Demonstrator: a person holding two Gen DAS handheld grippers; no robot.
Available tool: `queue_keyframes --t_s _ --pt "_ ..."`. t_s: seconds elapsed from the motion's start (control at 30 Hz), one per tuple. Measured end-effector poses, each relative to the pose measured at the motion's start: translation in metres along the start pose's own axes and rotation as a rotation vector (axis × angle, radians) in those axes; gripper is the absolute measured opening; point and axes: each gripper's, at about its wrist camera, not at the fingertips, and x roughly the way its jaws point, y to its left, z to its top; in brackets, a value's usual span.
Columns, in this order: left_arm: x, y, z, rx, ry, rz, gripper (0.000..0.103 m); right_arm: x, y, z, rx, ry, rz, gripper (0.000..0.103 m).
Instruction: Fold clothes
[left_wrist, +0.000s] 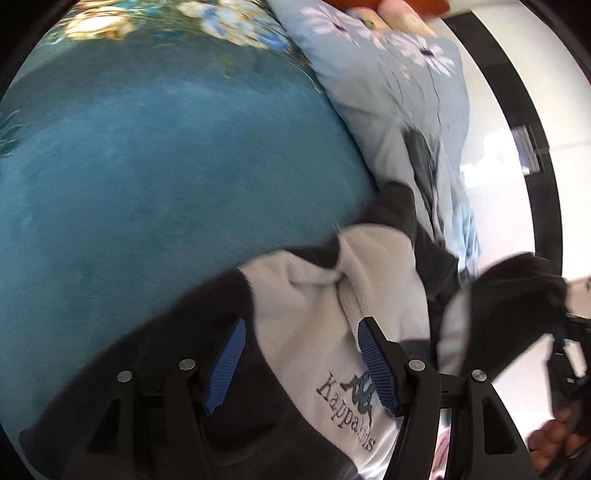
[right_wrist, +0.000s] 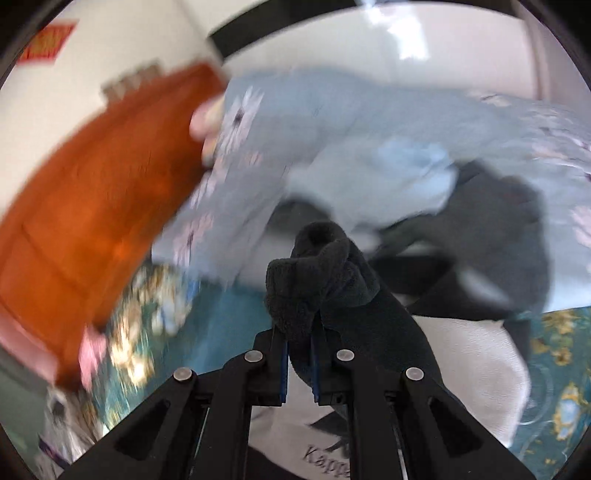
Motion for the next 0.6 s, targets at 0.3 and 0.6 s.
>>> queue_keyframes --t_s 0.3,0.6 --pt "0.003 0.021 0.008 -0.089 0.019 -0.028 0.068 0.104 0.024 -0.054 -0.100 0.272 -0.073 0.015" --pt "0.014 0.003 0.006 -0.024 0.072 -0.077 0.069 0.063 0.011 -0.057 -0.078 0.249 0.109 0.047"
